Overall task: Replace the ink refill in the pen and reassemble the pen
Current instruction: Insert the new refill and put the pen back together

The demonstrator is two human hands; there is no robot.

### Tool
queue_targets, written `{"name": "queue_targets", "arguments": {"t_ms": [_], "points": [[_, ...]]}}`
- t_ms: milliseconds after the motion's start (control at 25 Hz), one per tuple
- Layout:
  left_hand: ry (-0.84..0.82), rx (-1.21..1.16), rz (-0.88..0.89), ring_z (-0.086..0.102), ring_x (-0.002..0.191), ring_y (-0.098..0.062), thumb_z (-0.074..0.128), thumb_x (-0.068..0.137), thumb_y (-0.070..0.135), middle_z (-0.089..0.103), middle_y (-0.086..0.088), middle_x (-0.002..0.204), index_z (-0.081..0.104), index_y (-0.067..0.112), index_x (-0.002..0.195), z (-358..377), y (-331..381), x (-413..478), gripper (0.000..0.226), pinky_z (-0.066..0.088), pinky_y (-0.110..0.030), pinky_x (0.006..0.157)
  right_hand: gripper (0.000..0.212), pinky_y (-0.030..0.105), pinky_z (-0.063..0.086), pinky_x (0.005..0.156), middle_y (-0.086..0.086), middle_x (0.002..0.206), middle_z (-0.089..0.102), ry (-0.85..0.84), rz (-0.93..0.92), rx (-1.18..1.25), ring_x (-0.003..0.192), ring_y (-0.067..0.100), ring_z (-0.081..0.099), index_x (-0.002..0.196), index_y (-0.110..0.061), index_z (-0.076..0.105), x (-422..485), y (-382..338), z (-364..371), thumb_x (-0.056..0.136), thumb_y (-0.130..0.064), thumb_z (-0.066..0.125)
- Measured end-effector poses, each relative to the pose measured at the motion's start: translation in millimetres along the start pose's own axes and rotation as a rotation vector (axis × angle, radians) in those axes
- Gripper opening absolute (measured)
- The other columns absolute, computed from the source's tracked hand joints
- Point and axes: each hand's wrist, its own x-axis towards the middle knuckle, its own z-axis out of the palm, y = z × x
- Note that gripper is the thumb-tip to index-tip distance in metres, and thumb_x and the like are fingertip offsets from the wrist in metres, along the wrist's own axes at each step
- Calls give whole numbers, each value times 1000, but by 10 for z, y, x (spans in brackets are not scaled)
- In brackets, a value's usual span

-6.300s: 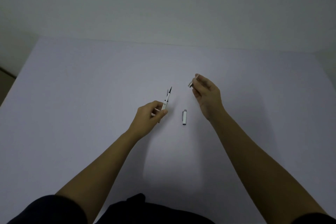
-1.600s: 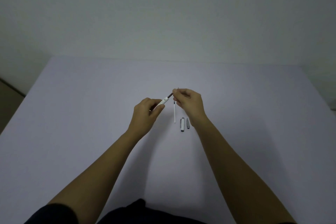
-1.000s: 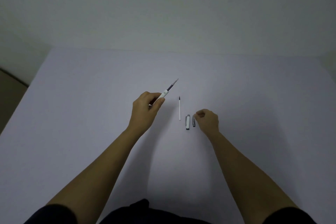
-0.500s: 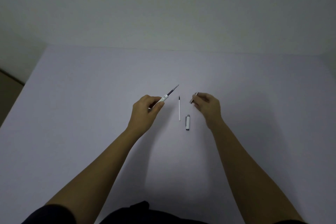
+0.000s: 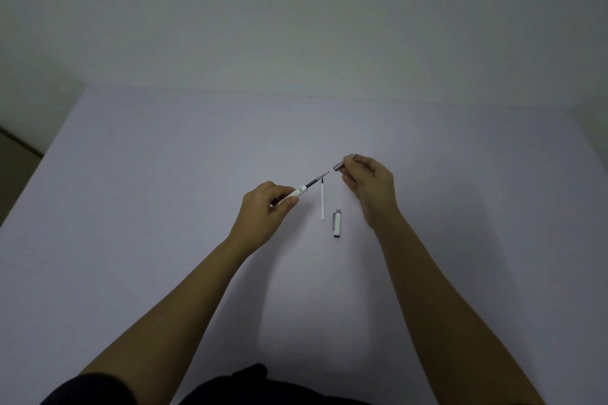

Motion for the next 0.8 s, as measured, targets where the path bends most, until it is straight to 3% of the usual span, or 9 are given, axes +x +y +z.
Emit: {"name": "queue_targets", "arguments": {"t_ms": [560,800], "points": [[1,38,39,54,74,-14,59,88,24,60,-1,80,69,18,100,-43,57,34,17,38,-17,62,5,16,54,69,1,84,72,-121,-48,-87,81,10,71,85,-18,65,-172,58,96,83,-15,68],[-17,64,58,53,74,-14,58,89,23,59,-1,79,69,19,101,-69,71,37,17,37,-15,63,13,19,54,73,4,88,71,-156,-85,-175,89,15,70,94,-25,64,-238,60,120,83,-18,67]]}}
